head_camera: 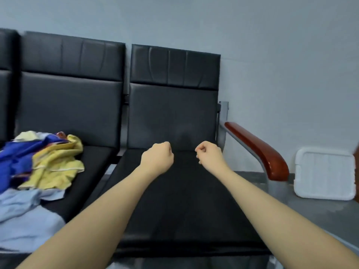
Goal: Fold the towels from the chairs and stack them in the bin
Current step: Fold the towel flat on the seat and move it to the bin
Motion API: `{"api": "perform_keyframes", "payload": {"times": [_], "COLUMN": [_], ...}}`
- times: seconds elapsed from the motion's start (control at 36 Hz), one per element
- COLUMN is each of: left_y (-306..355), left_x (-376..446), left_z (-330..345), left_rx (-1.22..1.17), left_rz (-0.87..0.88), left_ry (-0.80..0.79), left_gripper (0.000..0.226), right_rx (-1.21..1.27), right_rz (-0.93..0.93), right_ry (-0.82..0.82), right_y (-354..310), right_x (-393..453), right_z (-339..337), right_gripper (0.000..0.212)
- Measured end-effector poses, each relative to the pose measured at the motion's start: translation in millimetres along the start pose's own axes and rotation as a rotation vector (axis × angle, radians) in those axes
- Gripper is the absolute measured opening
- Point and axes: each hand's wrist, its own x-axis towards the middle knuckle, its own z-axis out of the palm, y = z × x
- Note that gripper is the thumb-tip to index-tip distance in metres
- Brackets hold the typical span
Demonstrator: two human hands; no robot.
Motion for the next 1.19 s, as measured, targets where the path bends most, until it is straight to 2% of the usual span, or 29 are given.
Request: {"api": "perform_keyframes", "payload": {"times": [0.25,0.58,0.72,0.81,0.92,1.03,1.19], "left_y": [-113.5,-253.0,-299.9,-329.2,-366.9,-379.8,-378.9], "left_x": [-8.1,-18.1,-16.5,-16.6,-23.3,-30.9,-33.7], "left_z": [-35.5,-68.8,-71.3,-71.0,-68.9,-68.6,-65.7], "left_rx": [0.086,0.267,0.32,0.395,0.491,0.576,0.465], "left_rz": [-0.262,-0.445,-0.559,-0.648,-0.749,-0.679,-0.547], "left_ry": [0.081,0.173,0.151,0.169,0.125,0.11,0.338], "left_gripper": [0.023,0.016,0.03,0.026,0.038,0.019,0.018], "right_rx": [0.059,0.12,0.138,0.11,0.089,0.085,-0.101], "right_rz": [-0.144,-0.358,-0.426,-0.52,-0.641,-0.696,-0.731], "right_ry": [-0.251,-0.509,-0.572,-0.667,-0.77,-0.779,-0.75], "right_y": [-66.3,-152.5,-178.4,-193.4,-206.6,-209.5,-210.5], "right_x": [20.0,23.5,25.5,22.8,16.6,14.8,10.7], "right_z": [116.4,267.8,318.1,346.6,377.1,396.6,408.3], "right_gripper": [0.022,0.013,0.018,0.027,0.042,0.052,0.058]}}
